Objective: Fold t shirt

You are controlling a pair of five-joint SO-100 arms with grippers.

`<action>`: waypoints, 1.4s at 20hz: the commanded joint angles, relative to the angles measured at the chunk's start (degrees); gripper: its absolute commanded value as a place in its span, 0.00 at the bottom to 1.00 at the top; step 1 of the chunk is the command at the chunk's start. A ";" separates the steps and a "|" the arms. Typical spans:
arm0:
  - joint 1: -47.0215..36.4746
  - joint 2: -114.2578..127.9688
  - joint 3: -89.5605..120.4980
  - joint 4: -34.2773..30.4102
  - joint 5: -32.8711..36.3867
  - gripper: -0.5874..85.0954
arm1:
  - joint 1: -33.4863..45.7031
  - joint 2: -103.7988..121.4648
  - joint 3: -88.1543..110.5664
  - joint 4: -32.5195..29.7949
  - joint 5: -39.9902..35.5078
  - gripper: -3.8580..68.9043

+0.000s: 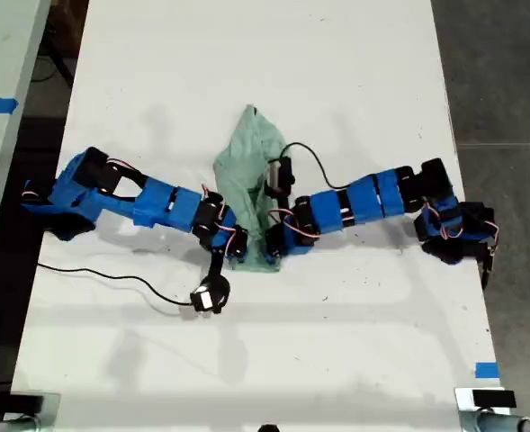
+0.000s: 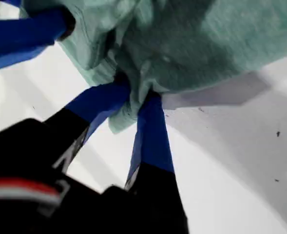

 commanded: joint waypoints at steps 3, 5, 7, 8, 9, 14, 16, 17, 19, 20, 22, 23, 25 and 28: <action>3.08 1.85 -2.02 0.00 0.44 0.00 | -3.96 2.29 -6.33 10.90 4.57 0.07; 3.25 5.54 -2.02 1.93 0.62 0.00 | -4.48 5.19 -10.72 15.64 4.57 0.07; 1.93 9.67 -1.93 6.42 0.70 0.00 | -3.16 10.28 -10.46 17.40 2.90 0.07; 0.88 11.07 -1.85 7.29 1.58 0.00 | -1.85 12.13 -10.11 17.40 1.14 0.07; -0.44 12.30 -1.93 7.56 2.90 0.00 | -0.26 12.92 -10.72 17.14 -1.14 0.07; -11.60 23.29 -3.52 11.43 8.44 0.00 | 12.39 20.92 -11.51 13.89 -11.34 0.07; -19.95 24.35 -3.43 13.27 8.88 0.00 | 19.78 22.24 -10.72 11.34 -16.17 0.08; -24.17 23.82 -3.34 13.27 9.58 0.00 | 23.55 21.88 -10.46 10.28 -17.58 0.08; -32.26 21.53 -3.43 13.01 11.43 0.00 | 30.67 19.42 -10.28 7.29 -20.13 0.08; -35.86 19.78 -3.52 12.57 12.92 0.00 | 33.66 17.84 -10.63 5.89 -21.45 0.08; -41.04 16.52 -3.60 11.51 15.73 0.06 | 38.32 14.50 -11.43 2.72 -23.29 0.08; -43.24 15.29 -3.60 11.43 17.23 0.24 | 40.08 13.27 -11.69 1.67 -23.20 0.16; -46.49 13.89 -3.78 11.07 21.88 0.32 | 42.54 12.13 -12.04 0.26 -25.40 0.43; -50.19 16.35 -3.96 13.01 26.81 0.31 | 46.67 12.48 -13.89 4.39 -28.48 0.51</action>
